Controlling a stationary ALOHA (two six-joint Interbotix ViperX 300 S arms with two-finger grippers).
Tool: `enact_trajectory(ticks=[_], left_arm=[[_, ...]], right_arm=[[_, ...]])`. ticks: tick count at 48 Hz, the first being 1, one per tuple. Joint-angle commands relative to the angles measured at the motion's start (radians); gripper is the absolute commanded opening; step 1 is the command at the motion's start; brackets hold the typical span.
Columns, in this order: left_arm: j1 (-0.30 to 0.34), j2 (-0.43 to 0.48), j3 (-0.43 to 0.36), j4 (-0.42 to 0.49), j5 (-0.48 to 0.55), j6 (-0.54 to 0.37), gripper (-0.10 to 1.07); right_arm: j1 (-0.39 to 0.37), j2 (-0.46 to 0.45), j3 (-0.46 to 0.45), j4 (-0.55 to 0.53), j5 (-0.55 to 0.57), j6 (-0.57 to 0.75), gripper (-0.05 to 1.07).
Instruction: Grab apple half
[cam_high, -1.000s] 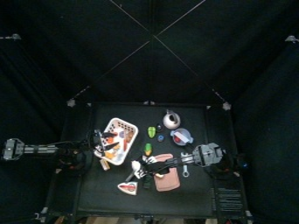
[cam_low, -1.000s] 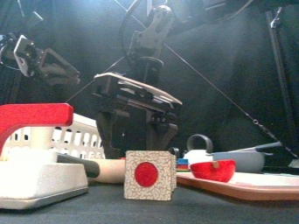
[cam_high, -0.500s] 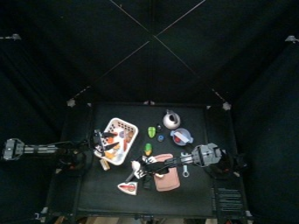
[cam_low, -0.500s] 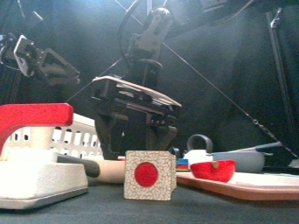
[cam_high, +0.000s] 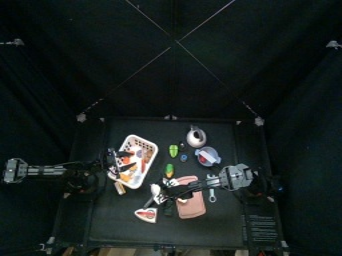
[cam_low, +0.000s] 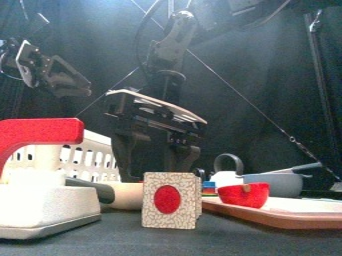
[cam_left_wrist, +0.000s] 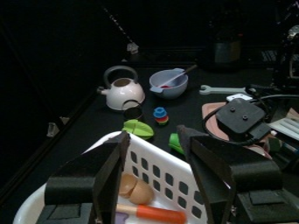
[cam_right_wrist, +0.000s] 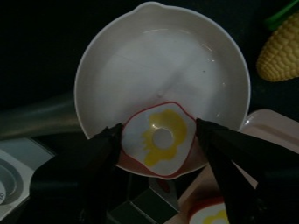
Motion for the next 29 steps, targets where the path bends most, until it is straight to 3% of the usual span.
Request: enact_trajectory(ticks=[1,12,29], left_arm=[[0.003,0.003,-0.012,0.005,-0.008,0.002,0.86],[0.003,0.002,-0.012,0.008,-0.008,0.002,0.86],[0.003,0.002,-0.012,0.008,-0.006,0.003,0.86]], right_arm=[[-0.009,-0.020,-0.020,-0.002,-0.002,-0.002,0.87],[-0.009,-0.029,-0.028,-0.014,-0.008,-0.002,0.78],[-0.009,-0.092,-0.014,-0.061,-0.011,-0.002,0.77]])
